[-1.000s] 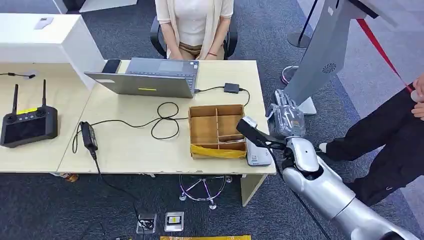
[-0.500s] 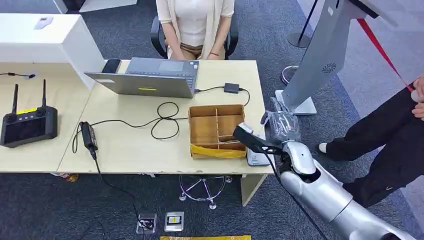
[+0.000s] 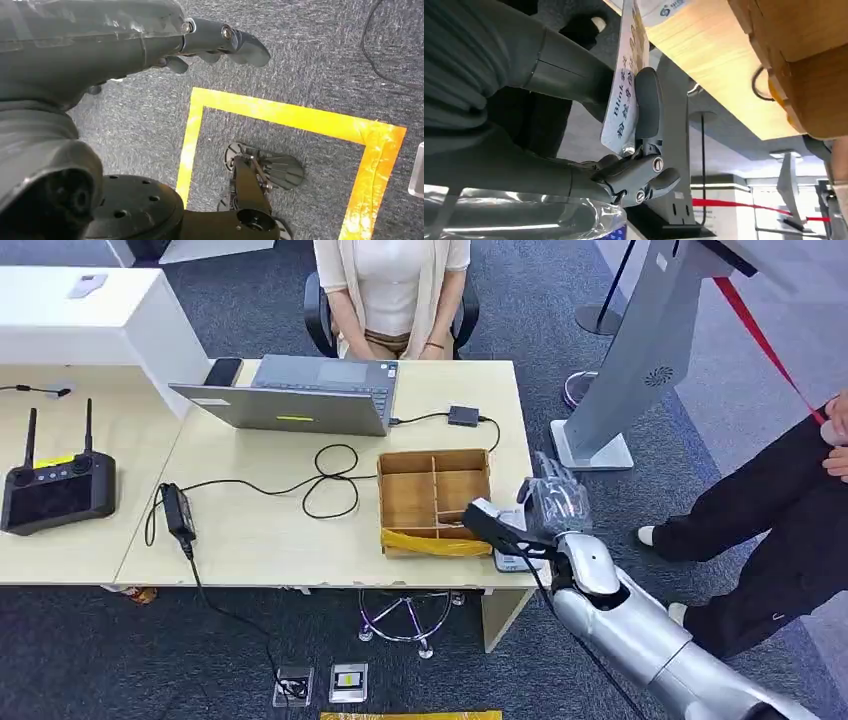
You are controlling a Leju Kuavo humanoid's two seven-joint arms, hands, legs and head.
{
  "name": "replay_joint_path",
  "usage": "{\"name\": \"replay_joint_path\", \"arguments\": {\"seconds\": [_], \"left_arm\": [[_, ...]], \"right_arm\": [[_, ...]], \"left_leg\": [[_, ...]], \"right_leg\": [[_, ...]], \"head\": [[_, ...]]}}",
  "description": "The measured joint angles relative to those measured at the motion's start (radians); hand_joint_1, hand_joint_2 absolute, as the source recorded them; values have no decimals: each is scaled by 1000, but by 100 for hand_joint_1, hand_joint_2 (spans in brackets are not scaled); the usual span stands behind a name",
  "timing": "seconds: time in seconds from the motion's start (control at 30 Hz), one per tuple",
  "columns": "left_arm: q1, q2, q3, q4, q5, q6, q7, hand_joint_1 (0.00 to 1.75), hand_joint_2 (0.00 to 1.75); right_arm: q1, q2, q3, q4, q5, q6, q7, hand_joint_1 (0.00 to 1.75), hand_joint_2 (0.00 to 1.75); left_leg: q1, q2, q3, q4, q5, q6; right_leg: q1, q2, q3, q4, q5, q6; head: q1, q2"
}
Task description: Pass the card to the sensor for recognition and then transmit it.
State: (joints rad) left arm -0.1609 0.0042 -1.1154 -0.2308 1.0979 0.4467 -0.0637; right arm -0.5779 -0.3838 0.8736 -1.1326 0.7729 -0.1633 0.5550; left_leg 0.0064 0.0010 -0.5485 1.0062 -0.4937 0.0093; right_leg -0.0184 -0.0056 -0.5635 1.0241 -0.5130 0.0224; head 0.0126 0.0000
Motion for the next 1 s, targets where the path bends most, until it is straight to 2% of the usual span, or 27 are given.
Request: {"name": "replay_joint_path", "arguments": {"seconds": [0.67, 1.0], "left_arm": [[5, 2, 16, 0, -9, 0, -3, 0, 0], [5, 2, 23, 0, -19, 0, -3, 0, 0]], "right_arm": [[57, 5, -21, 26, 29, 10, -3, 175, 175], [75, 13, -49, 43, 6, -5, -44, 175, 175]], "left_leg": [[0, 0, 0, 0, 0, 0], [0, 0, 0, 0, 0, 0]], "right_leg": [[0, 0, 0, 0, 0, 0], [0, 0, 0, 0, 0, 0]], "head": [[0, 0], [0, 0]]}}
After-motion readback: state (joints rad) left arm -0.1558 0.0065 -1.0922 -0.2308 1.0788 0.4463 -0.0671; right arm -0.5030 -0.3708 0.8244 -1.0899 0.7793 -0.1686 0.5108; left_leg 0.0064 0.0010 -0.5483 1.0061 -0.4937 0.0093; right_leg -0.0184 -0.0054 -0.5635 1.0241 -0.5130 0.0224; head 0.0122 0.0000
